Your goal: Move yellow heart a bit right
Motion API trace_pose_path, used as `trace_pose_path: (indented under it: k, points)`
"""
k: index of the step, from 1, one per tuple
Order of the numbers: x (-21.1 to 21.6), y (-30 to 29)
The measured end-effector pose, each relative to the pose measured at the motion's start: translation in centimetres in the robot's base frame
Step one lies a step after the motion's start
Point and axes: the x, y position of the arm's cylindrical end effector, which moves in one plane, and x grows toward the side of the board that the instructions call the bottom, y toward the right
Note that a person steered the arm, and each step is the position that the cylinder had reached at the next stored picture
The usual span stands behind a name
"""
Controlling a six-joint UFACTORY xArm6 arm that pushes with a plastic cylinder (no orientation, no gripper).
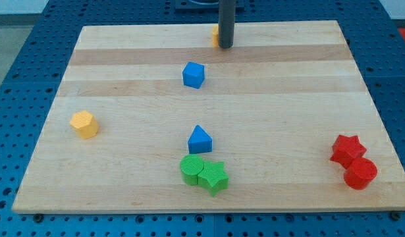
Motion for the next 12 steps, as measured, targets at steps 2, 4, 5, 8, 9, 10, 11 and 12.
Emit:
trace_pose_path:
  k: [2,4,5,8,9,10,11,12]
  points:
    - [-0.5,-1.9]
    - [-0.5,-4.9]
    - [-0.5,-6.3]
    - [-0.9,-5.5]
    - [-1.0,-8.7]
    - [-1.4,-8.2]
    - [-1.5,-5.8]
    - [-1.6,-5.9]
